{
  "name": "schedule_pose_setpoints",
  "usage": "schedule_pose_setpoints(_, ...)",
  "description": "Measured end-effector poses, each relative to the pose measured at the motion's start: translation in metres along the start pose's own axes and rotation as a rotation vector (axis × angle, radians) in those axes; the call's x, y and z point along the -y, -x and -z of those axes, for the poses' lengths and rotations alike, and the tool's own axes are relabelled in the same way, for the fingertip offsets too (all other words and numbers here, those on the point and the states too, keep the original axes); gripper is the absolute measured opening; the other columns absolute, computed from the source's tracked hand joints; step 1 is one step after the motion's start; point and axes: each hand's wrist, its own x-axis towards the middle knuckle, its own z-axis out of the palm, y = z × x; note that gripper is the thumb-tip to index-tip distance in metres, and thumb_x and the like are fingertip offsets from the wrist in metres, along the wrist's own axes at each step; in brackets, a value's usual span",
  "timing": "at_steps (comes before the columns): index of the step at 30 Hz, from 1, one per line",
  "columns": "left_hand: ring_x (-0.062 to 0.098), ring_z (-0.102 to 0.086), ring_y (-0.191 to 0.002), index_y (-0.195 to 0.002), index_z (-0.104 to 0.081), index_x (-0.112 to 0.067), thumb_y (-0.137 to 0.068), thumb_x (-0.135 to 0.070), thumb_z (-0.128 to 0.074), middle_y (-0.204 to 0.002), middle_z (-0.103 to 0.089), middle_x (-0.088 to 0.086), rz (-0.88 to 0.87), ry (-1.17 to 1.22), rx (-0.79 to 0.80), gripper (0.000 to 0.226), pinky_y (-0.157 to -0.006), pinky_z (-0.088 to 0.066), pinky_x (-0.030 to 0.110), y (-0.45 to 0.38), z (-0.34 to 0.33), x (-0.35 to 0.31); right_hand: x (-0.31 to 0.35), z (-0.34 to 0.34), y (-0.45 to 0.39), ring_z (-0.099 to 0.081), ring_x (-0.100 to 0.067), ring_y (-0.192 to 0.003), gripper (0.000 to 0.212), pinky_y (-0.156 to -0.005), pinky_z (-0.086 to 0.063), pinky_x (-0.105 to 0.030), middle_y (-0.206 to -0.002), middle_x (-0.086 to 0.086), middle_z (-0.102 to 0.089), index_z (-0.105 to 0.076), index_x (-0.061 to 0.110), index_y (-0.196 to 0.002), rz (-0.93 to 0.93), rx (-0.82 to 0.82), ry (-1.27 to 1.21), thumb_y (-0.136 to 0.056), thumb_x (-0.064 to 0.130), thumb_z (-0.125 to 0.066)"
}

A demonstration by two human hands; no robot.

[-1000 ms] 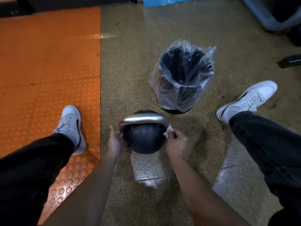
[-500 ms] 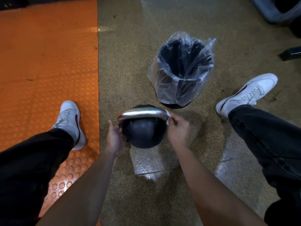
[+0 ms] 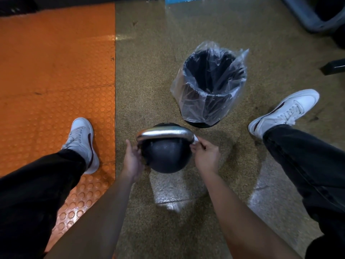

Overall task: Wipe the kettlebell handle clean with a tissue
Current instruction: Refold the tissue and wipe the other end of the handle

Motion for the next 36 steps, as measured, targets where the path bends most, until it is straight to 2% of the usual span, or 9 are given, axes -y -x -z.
schedule_pose_setpoints(4, 0.022, -0.052, -0.126, -0.125, -0.06, -0.031, -0.095, -0.074, -0.01, -0.122, -0.068, -0.005, 0.003, 0.016, -0.01, 0.073, -0.109, -0.035, 0.054, -0.001, -0.001, 0.0, 0.002, -0.001, 0.005, -0.068, -0.008, -0.108, 0.029, -0.099, -0.054, -0.031, -0.116, 0.007, -0.074, -0.071, 0.023, -0.123, 0.105, -0.056, 0.102, -0.097, 0.016, -0.062)
schedule_pose_setpoints(14, 0.028, -0.043, -0.139, -0.132, -0.059, -0.029, -0.093, -0.077, -0.013, -0.139, -0.061, 0.001, 0.014, 0.016, -0.013, 0.078, -0.115, -0.025, 0.063, 0.001, 0.0, 0.0, 0.016, -0.004, 0.009, -0.067, -0.006, -0.103, 0.027, -0.095, -0.052, -0.025, -0.11, 0.012, -0.075, -0.072, 0.021, -0.122, 0.119, -0.089, 0.076, -0.096, 0.016, -0.063)
schedule_pose_setpoints(20, 0.028, -0.038, -0.143, -0.143, -0.051, -0.025, -0.092, -0.078, -0.013, -0.145, -0.055, 0.002, 0.012, 0.016, -0.02, 0.083, -0.116, -0.022, 0.065, -0.003, 0.003, 0.001, 0.007, -0.004, 0.009, -0.064, -0.01, -0.094, 0.027, -0.073, -0.045, -0.016, -0.11, 0.002, -0.074, -0.072, 0.014, -0.122, 0.042, -0.106, 0.209, -0.098, 0.014, -0.06)
schedule_pose_setpoints(22, 0.027, -0.039, -0.142, -0.138, -0.055, -0.027, -0.092, -0.078, -0.012, -0.143, -0.057, 0.002, 0.012, 0.012, -0.019, 0.081, -0.117, -0.023, 0.063, -0.001, 0.003, 0.0, 0.013, -0.007, 0.005, -0.065, -0.013, -0.096, 0.026, -0.077, -0.044, -0.018, -0.104, 0.005, -0.072, -0.073, 0.014, -0.119, 0.1, -0.124, 0.244, -0.098, 0.015, -0.059)
schedule_pose_setpoints(27, 0.025, -0.04, -0.142, -0.143, -0.051, -0.028, -0.09, -0.08, -0.013, -0.143, -0.057, 0.001, 0.01, -0.016, -0.014, 0.083, -0.119, -0.02, 0.059, -0.003, 0.004, 0.003, 0.006, -0.01, 0.018, -0.06, -0.008, -0.099, 0.027, -0.073, -0.036, 0.006, -0.11, 0.007, -0.065, -0.072, 0.01, -0.12, 0.297, -0.151, 0.273, -0.096, 0.007, -0.059)
schedule_pose_setpoints(30, 0.025, -0.039, -0.142, -0.14, -0.054, -0.031, -0.088, -0.083, -0.017, -0.14, -0.06, -0.003, 0.003, -0.011, -0.001, 0.082, -0.119, -0.019, 0.061, -0.005, 0.007, 0.003, -0.01, -0.011, 0.018, -0.069, -0.019, -0.095, 0.023, -0.068, -0.042, -0.004, -0.093, 0.005, -0.068, -0.076, 0.011, -0.113, 0.207, -0.127, 0.297, -0.097, 0.008, -0.059)
schedule_pose_setpoints(32, 0.024, -0.042, -0.14, -0.131, -0.059, -0.034, -0.09, -0.081, -0.014, -0.135, -0.064, -0.005, -0.003, -0.007, 0.002, 0.077, -0.118, -0.023, 0.058, -0.002, 0.006, 0.001, -0.004, -0.013, 0.009, -0.07, -0.02, -0.091, 0.021, -0.076, -0.055, -0.024, -0.089, 0.004, -0.072, -0.077, 0.015, -0.108, 0.193, -0.14, 0.276, -0.096, 0.012, -0.06)
schedule_pose_setpoints(34, 0.023, -0.044, -0.137, -0.124, -0.062, -0.034, -0.093, -0.078, -0.012, -0.127, -0.068, -0.008, 0.006, 0.003, -0.002, 0.074, -0.117, -0.026, 0.055, -0.001, 0.003, 0.0, 0.009, -0.013, 0.008, -0.069, -0.017, -0.099, 0.025, -0.092, -0.056, -0.036, -0.106, 0.0, -0.075, -0.076, 0.016, -0.114, 0.312, -0.151, 0.297, -0.095, 0.012, -0.06)
schedule_pose_setpoints(36, 0.023, -0.044, -0.137, -0.122, -0.063, -0.034, -0.092, -0.079, -0.013, -0.126, -0.068, -0.007, 0.015, 0.017, -0.013, 0.074, -0.117, -0.024, 0.056, -0.002, 0.001, 0.001, 0.014, -0.011, 0.015, -0.063, -0.015, -0.112, 0.032, -0.101, -0.05, -0.032, -0.125, -0.003, -0.068, -0.071, 0.015, -0.124, 0.459, -0.123, 0.31, -0.094, 0.008, -0.06)
